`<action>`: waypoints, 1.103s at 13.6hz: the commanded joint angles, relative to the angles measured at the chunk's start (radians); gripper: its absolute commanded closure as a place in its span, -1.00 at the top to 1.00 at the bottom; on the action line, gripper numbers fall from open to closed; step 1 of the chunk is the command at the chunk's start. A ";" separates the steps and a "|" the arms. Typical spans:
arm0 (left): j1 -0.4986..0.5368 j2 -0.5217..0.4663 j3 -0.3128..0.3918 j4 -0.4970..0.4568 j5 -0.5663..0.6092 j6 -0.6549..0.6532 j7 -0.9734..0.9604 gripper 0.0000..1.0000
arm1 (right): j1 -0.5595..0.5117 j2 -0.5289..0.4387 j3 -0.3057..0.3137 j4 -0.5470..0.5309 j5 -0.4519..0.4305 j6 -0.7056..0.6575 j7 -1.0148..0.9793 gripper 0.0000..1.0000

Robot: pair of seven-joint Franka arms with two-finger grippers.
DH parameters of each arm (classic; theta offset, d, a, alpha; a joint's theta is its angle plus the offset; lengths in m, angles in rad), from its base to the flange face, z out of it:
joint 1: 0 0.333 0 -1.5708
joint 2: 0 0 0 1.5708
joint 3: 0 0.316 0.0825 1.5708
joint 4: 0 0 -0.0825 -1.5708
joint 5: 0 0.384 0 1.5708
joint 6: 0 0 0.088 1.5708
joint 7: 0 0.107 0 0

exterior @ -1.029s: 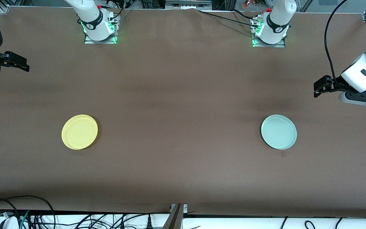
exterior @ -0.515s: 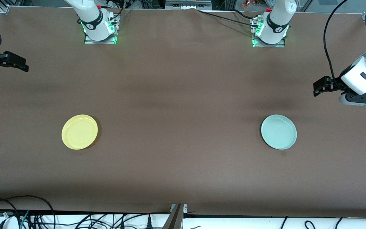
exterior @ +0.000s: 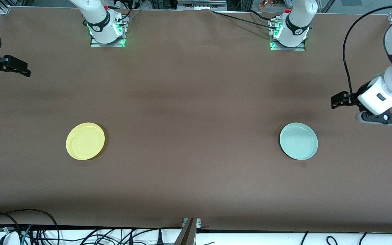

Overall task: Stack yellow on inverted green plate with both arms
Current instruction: 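Move the left gripper toward the pale green plate's rim, then lower the left gripper and grasp the green plate's rim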

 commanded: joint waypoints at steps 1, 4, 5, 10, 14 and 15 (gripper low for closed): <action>0.020 0.122 -0.004 0.055 0.016 0.020 0.037 1.00 | -0.005 0.001 -0.001 0.013 0.019 -0.001 0.008 1.00; 0.039 0.227 -0.004 0.053 0.018 0.169 0.226 1.00 | -0.003 0.001 -0.001 0.011 0.019 -0.001 0.008 1.00; 0.052 0.262 -0.004 0.055 0.020 0.218 0.261 1.00 | -0.005 0.001 -0.001 0.013 0.019 -0.001 0.008 1.00; 0.081 0.438 -0.004 0.049 0.021 0.482 0.566 1.00 | -0.003 0.001 -0.001 0.013 0.019 -0.001 0.008 1.00; 0.078 0.485 -0.007 0.030 0.021 0.475 0.680 1.00 | -0.003 0.001 -0.001 0.013 0.019 -0.001 0.008 1.00; 0.081 0.511 -0.007 0.032 0.015 0.476 0.688 1.00 | -0.003 0.001 -0.001 0.013 0.019 -0.001 0.008 1.00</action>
